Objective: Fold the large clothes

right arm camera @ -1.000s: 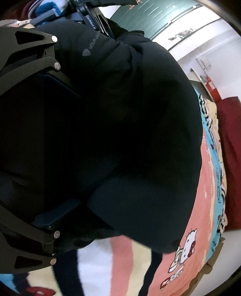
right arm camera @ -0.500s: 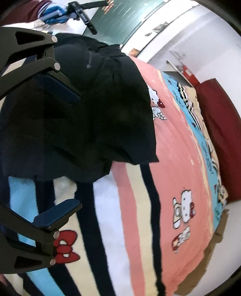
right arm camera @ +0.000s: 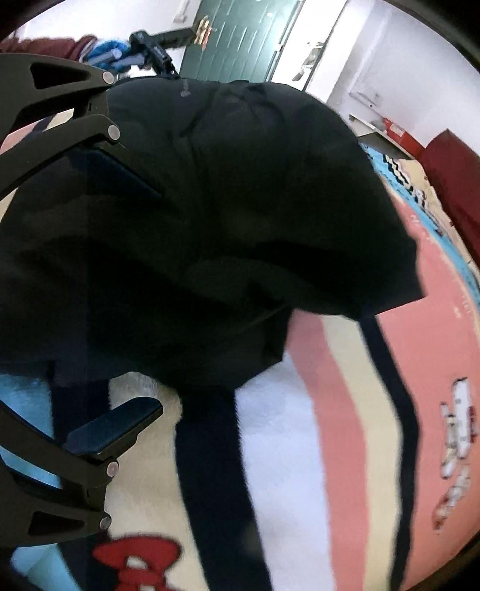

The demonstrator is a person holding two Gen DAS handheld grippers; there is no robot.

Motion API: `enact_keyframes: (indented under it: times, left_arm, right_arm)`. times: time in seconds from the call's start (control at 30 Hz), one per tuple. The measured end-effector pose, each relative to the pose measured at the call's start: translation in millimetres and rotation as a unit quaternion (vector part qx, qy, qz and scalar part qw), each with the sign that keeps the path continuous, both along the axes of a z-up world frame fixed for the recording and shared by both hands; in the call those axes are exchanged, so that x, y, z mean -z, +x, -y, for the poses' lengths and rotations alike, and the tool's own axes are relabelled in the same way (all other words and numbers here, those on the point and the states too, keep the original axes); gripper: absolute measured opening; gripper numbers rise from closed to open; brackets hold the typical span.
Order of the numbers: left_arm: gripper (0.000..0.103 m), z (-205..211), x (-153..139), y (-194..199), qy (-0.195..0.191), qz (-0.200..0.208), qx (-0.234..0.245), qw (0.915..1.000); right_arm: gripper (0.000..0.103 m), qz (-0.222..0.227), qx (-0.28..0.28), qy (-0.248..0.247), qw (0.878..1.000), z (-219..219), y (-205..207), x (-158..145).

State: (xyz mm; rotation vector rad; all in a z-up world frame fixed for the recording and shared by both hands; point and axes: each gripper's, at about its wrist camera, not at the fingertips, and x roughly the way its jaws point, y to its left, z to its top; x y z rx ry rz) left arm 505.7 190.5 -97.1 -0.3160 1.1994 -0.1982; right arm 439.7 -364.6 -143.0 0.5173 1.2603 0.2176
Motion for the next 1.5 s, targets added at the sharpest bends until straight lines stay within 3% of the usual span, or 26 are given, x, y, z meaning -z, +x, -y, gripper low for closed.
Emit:
enact_keyframes:
  times: [0.07,0.17,0.37,0.47,0.57,0.7,0.77,0.8,0.83,0.87,0.97,1.07,1.17,1.33,1.5]
  left_arm:
    - [0.091,-6,14,5,-0.009,-0.012,0.001,0.9999]
    - [0.099,-15,35,6,-0.046,-0.026,0.006,0.9986]
    - [0.101,-28,67,1,-0.156,-0.05,0.002,0.9865]
    - [0.101,-24,69,-3,-0.185,-0.055,0.0,0.9812]
    - [0.1,-8,65,-8,-0.178,-0.044,0.02,0.9829]
    - [0.092,9,56,-17,-0.178,-0.015,0.026,0.9835]
    - [0.069,18,48,-25,-0.183,0.005,0.035,0.9824]
    - [0.064,21,44,-27,-0.184,0.012,0.037,0.9821]
    - [0.054,24,38,-32,-0.184,0.022,0.043,0.9817]
    - [0.046,25,35,-33,-0.184,0.028,0.046,0.9815]
    - [0.033,34,16,-39,-0.176,0.051,0.061,0.9813]
    - [0.027,46,-8,-45,-0.171,0.078,0.074,0.9794]
    - [0.024,55,-33,-52,-0.167,0.102,0.087,0.9767]
    - [0.024,62,-80,-81,-0.157,0.139,0.113,0.9712]
    - [0.024,37,-115,-116,-0.164,0.169,0.103,0.9665]
  right_arm:
    - [0.103,-0.016,-0.011,0.016,1.0,-2,5,14]
    - [0.102,-0.027,-0.027,0.043,0.998,-5,9,31]
    - [0.103,-0.028,-0.056,0.084,0.995,-10,14,44]
    - [0.102,-0.021,-0.067,0.102,0.992,-16,14,46]
    - [0.103,-0.012,-0.07,0.111,0.991,-23,17,54]
    - [0.103,0.007,-0.062,0.105,0.993,-31,15,56]
    - [0.103,0.018,-0.056,0.109,0.992,-35,12,56]
    - [0.102,0.02,-0.055,0.113,0.992,-39,11,55]
    - [0.096,0.023,-0.059,0.114,0.991,-42,10,54]
    - [0.085,0.026,-0.061,0.116,0.991,-43,9,53]
    - [0.058,0.042,-0.068,0.132,0.988,-49,5,43]
    - [0.038,0.07,-0.094,0.088,0.989,-64,1,22]
    - [0.029,0.114,-0.112,0.044,0.986,-82,1,-4]
    - [0.025,0.172,-0.114,0.027,0.978,-97,-14,-49]
    - [0.025,0.212,-0.136,0.031,0.967,-119,-38,-90]
